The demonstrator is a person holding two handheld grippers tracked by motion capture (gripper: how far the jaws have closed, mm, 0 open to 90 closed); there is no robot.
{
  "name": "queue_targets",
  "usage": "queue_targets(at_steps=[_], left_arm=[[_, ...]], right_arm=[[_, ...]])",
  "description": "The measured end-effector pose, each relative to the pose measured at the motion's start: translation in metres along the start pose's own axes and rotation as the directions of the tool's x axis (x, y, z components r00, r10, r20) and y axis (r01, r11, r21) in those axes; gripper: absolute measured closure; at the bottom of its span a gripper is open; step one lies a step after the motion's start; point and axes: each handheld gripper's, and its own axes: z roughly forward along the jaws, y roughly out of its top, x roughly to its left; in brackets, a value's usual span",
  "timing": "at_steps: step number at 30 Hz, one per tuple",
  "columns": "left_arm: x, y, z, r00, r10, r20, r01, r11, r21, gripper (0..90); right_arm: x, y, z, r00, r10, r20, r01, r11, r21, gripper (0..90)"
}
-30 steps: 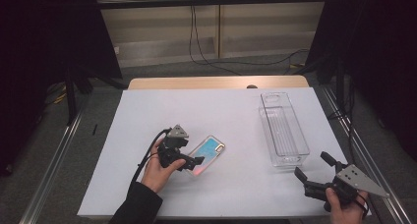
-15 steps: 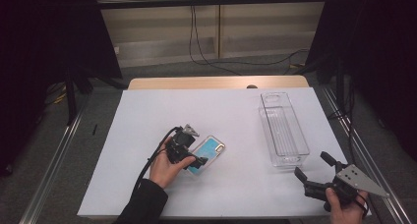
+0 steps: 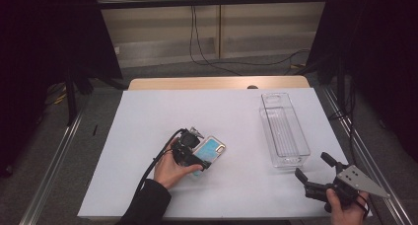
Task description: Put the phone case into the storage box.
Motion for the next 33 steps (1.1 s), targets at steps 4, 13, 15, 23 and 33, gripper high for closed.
queue_targets(at_steps=[4, 13, 15, 23, 33], left_arm=[[-0.001, 0.000, 0.003, 0.9999, 0.001, -0.015, -0.001, 0.9999, 0.011, 6.6], [-0.010, 0.001, 0.008, 0.9950, 0.059, -0.080, -0.056, 0.9975, 0.043, 6.9], [-0.009, 0.000, 0.007, 0.9947, 0.068, -0.078, -0.064, 0.9969, 0.046, 7.0], [-0.009, -0.001, 0.009, 0.9955, 0.056, -0.076, -0.053, 0.9978, 0.040, 6.3], [-0.011, 0.003, 0.007, 0.9953, 0.047, -0.085, -0.042, 0.9970, 0.064, 11.3]], right_arm=[[0.000, 0.000, 0.000, 1.0000, 0.001, 0.001, -0.001, 1.000, -0.002, 0.0], [0.000, 0.000, 0.000, 1.0000, -0.002, 0.001, 0.002, 1.000, 0.001, 0.0], [0.000, 0.000, 0.000, 1.0000, -0.005, 0.000, 0.005, 1.000, 0.001, 0.0], [0.000, 0.000, 0.000, 1.0000, -0.006, 0.001, 0.006, 1.000, 0.000, 0.0], [0.000, 0.000, 0.000, 1.0000, -0.006, 0.003, 0.006, 1.000, 0.003, 0.0]])
